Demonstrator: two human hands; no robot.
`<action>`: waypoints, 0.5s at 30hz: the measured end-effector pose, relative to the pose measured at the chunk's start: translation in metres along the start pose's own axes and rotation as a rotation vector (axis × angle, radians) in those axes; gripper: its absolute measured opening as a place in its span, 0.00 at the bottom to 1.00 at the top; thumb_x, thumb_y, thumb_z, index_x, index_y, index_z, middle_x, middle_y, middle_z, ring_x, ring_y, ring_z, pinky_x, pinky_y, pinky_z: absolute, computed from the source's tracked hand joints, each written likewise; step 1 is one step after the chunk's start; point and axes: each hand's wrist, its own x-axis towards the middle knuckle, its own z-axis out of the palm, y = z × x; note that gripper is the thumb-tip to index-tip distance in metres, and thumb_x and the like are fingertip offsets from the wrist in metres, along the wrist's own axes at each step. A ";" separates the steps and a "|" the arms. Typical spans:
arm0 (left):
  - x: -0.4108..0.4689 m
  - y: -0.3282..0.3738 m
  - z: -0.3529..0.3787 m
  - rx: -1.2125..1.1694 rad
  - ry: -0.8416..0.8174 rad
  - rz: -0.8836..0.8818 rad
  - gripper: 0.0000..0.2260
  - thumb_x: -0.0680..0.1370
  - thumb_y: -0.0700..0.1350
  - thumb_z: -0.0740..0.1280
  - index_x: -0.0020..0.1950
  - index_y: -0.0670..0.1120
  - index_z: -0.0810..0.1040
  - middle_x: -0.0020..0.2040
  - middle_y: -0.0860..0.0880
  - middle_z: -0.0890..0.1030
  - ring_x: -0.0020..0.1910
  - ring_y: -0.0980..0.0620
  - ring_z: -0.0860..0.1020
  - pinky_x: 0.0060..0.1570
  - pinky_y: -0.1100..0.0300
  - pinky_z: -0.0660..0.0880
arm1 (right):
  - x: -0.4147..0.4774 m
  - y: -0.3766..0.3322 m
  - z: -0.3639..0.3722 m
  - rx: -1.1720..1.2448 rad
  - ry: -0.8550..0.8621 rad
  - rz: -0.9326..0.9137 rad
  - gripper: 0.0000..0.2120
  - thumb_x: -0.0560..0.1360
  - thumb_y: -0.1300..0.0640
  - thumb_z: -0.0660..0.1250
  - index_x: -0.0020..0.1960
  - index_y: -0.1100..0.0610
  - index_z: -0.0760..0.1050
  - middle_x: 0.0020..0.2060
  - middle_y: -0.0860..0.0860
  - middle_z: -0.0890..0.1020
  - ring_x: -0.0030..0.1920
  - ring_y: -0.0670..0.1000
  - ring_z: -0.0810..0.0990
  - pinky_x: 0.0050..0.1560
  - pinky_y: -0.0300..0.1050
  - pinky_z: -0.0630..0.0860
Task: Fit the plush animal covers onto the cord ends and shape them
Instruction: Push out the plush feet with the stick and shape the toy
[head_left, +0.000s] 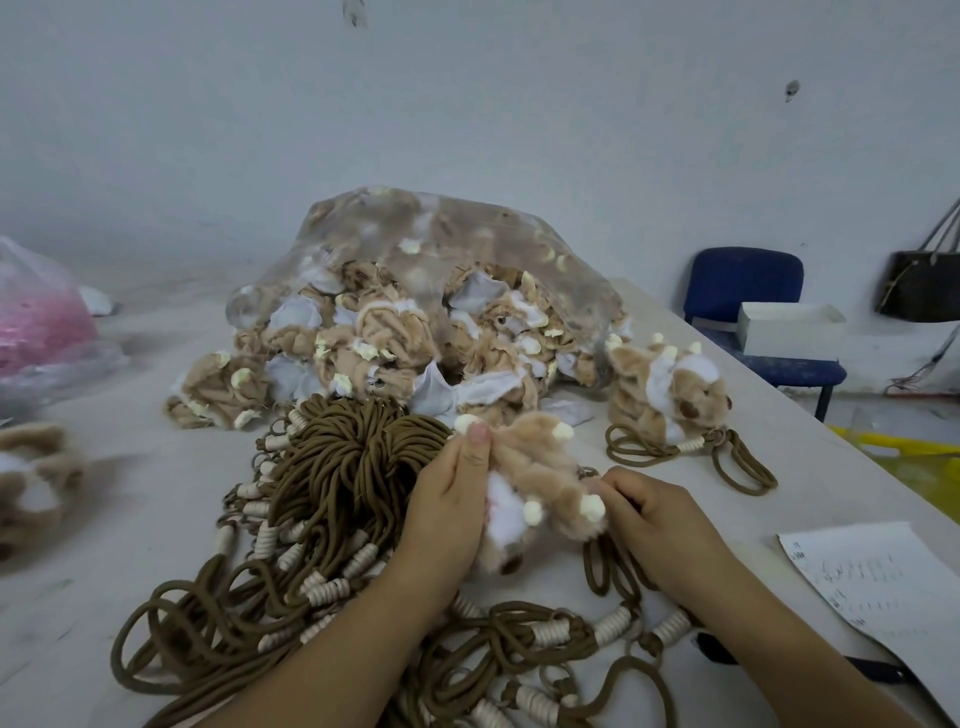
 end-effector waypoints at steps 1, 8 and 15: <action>0.000 0.000 0.000 0.012 0.009 0.007 0.27 0.73 0.66 0.57 0.45 0.43 0.79 0.39 0.43 0.80 0.38 0.51 0.78 0.40 0.57 0.76 | 0.000 0.000 -0.001 -0.012 0.003 0.002 0.17 0.77 0.47 0.62 0.30 0.48 0.69 0.25 0.42 0.74 0.28 0.40 0.71 0.32 0.32 0.67; -0.003 0.008 0.001 0.007 0.100 0.132 0.22 0.75 0.63 0.58 0.41 0.43 0.74 0.32 0.49 0.72 0.30 0.56 0.70 0.29 0.64 0.69 | -0.001 -0.005 -0.003 0.001 0.015 -0.002 0.16 0.75 0.43 0.60 0.31 0.48 0.69 0.26 0.38 0.75 0.30 0.38 0.73 0.32 0.30 0.67; -0.007 0.012 0.005 0.154 0.005 0.216 0.13 0.81 0.52 0.58 0.37 0.51 0.70 0.31 0.58 0.72 0.29 0.62 0.69 0.30 0.68 0.67 | -0.002 -0.007 0.001 0.100 0.000 0.066 0.19 0.79 0.51 0.61 0.30 0.49 0.67 0.23 0.42 0.71 0.25 0.40 0.67 0.28 0.31 0.65</action>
